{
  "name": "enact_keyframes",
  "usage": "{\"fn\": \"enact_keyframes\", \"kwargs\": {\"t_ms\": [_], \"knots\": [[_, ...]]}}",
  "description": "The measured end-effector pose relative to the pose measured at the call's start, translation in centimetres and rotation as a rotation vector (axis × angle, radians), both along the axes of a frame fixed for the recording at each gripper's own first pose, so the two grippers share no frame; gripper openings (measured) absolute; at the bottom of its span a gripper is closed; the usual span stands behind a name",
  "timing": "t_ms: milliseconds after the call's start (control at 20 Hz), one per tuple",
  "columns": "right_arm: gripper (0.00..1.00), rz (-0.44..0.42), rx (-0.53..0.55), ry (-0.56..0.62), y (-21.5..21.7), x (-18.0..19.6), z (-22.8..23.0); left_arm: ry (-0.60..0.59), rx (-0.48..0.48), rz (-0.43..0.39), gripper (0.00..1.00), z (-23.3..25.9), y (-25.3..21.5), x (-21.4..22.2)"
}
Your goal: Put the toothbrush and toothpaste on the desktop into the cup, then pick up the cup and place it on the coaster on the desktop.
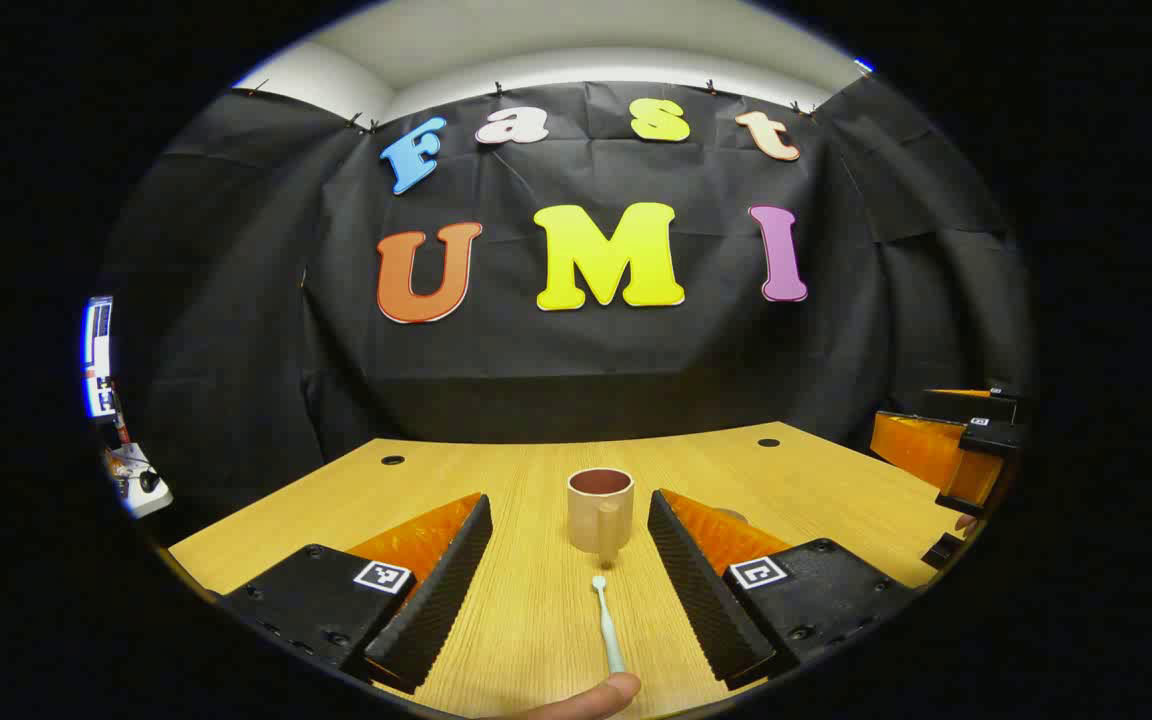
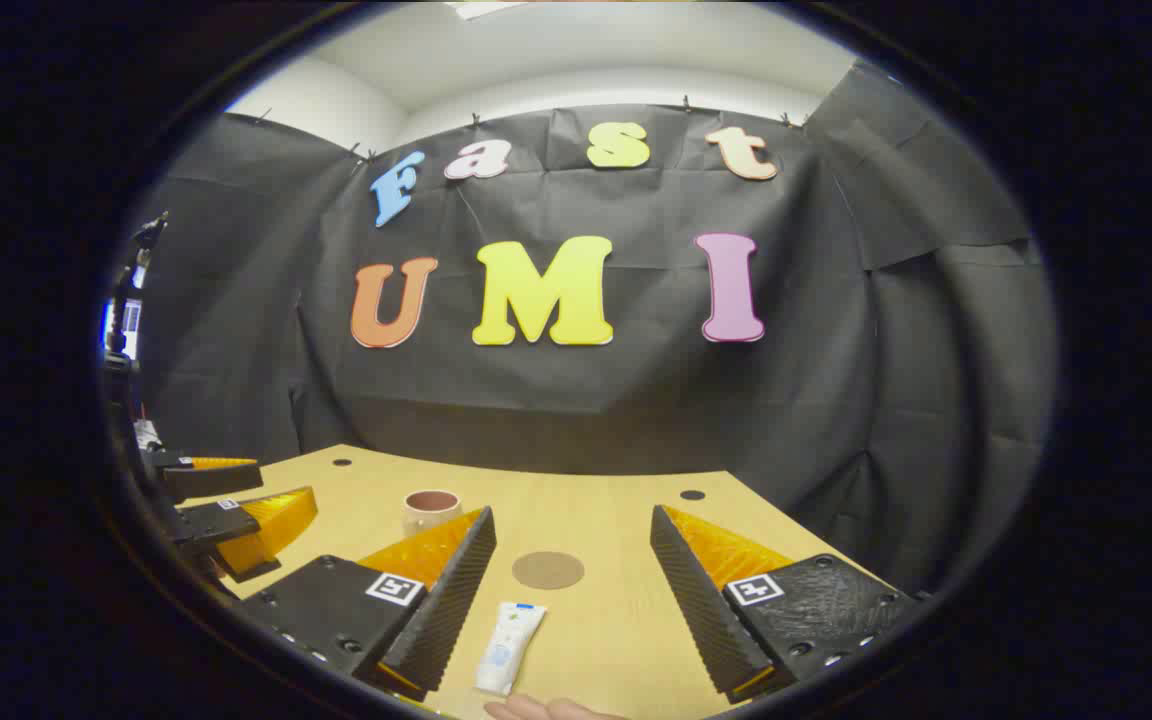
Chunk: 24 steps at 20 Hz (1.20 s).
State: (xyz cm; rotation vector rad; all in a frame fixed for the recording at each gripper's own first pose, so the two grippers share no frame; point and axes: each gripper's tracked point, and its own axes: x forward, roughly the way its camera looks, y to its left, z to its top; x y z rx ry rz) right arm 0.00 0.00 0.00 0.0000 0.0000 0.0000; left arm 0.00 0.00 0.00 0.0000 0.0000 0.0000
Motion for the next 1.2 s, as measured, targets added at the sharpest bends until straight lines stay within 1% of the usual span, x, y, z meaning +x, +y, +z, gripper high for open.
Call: {"fn": "enact_keyframes", "kwargs": {"t_ms": [200,300,500,550,750,950,1200], "knots": [[0.96,-0.009,0.017,0.009,-0.8,0.0,-0.7,0.008,0.009,0.013,0.99,-0.5,0.2,0.1],[0.94,-0.014,0.016,0.011,-1.4,0.0,-0.8,0.005,-0.006,0.02,0.99,-0.3,0.5,0.2],[0.96,-0.02,0.033,0.017,-1.9,0.1,-0.9,0.01,-0.01,0.047,0.99,-0.2,1.3,0.2],[0.94,-0.023,0.027,0.016,-1.9,0.0,-0.9,0.003,-0.01,0.047,0.99,0.1,1.3,0.2],[0.94,-0.023,0.014,0.008,-1.6,0.0,-0.6,0.0,-0.003,0.044,0.99,0.2,1.3,0.1],[0.94,-0.028,-0.003,0.006,-1.4,0.2,-0.6,0.001,-0.018,0.05,0.99,0.4,1.8,0.1],[0.94,-0.024,0.001,0.012,-1.0,0.4,-0.5,-0.018,-0.011,0.063,0.99,1.4,2.6,0.0]]}}
